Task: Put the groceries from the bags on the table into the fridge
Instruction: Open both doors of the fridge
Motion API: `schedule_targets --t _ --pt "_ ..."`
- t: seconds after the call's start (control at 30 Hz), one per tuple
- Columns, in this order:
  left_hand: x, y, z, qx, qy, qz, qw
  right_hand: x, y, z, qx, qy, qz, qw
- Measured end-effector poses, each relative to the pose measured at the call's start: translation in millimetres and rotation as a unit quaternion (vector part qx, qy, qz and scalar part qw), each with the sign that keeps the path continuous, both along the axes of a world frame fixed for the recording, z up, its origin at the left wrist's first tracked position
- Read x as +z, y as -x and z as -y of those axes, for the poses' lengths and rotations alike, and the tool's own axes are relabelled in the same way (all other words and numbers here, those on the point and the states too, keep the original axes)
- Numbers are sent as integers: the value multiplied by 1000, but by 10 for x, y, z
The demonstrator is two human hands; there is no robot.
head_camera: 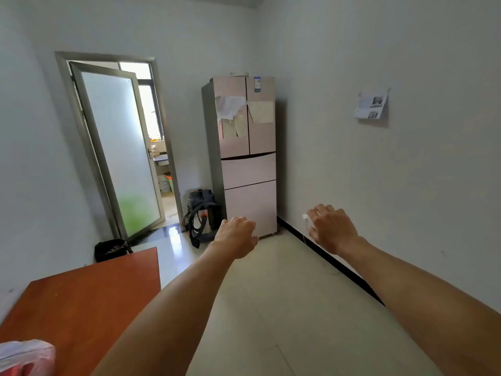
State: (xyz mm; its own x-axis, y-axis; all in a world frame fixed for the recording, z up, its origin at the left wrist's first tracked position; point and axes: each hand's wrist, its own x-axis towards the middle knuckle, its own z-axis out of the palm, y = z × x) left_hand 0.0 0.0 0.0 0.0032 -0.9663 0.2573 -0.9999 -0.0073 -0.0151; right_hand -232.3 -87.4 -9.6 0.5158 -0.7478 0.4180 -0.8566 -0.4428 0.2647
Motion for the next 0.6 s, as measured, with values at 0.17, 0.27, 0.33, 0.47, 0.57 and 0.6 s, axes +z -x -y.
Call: schedule_targets --t 0.17,0.27,0.33,0.47,0.57,0.6 --pt "-235 -77 237 -5 -6 -6 1000 -259 -100 212 -1 -28 -16 999" --pt "-383 -84 470 -17 -4 -7 1000 -385 -121 445 -6 -35 -24 999" --pt "-488 -95 684 -20 -3 -9 1000 -484 -136 654 -4 -50 -26 998" --pt "-677 -94 1221 -23 -7 1 1000 -668 -177 1209 8 -67 -30 997" --pt "-773 -96 1721 -15 -7 5 1000 -765 -216 1728 20 -81 -38 996" --pt "-795 -95 1896 -12 -6 6 1000 -794 -236 1917 26 -81 -41 996"
